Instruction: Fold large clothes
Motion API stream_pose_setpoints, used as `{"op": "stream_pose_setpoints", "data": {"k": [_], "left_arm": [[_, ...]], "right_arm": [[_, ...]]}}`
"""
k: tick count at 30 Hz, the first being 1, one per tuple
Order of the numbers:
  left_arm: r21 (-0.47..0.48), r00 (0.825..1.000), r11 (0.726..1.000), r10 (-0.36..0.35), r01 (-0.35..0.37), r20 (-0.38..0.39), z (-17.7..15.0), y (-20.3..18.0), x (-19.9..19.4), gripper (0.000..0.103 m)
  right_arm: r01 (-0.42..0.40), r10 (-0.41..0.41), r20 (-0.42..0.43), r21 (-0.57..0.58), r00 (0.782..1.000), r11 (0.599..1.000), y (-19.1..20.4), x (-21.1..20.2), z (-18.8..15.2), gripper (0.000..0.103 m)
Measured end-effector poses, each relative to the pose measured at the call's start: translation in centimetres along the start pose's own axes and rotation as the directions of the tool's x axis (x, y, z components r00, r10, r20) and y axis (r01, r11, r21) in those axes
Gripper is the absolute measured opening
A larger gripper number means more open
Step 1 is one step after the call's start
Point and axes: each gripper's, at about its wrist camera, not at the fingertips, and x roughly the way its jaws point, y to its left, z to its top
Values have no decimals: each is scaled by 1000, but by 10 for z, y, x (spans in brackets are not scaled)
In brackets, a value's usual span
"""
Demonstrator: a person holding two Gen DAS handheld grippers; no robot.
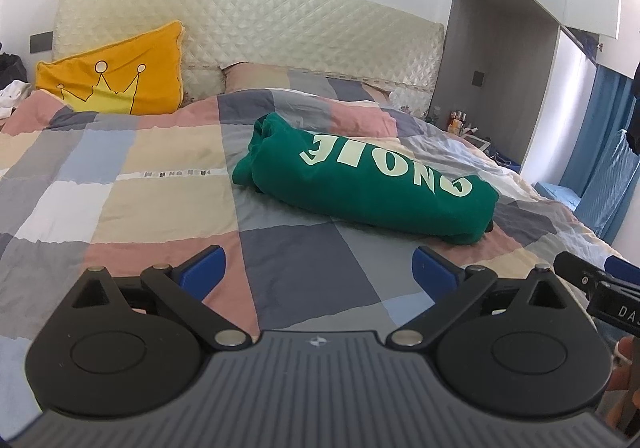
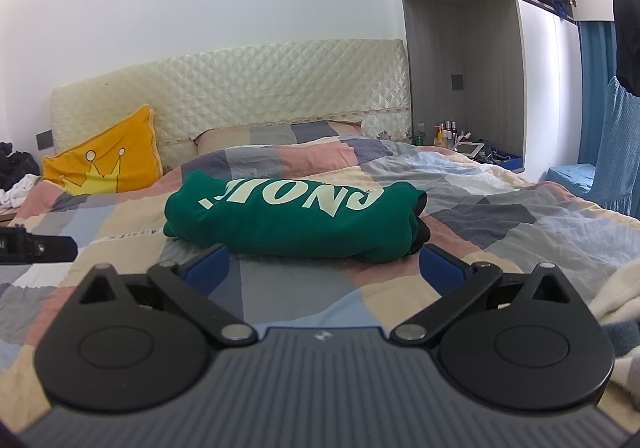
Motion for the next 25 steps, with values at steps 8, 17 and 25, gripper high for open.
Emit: {"op": "stream_pose_setpoints", "data": {"k": [8,17,25], "left_arm": [[18,1000,1000,3,-3,9,-2,-4,-3,101],[22,1000,1000,6,-6,4,-2,-5,-2,101],[26,1000,1000,3,-3,4,-3,-6,-2,101]], "right_arm": [[0,0,1,1,1000,1000,1,-1,0,103],[5,-5,11,1,1000,1000,2,-3,1,103],[4,-4,11,2,1000,1000,2,-3,1,103]]}}
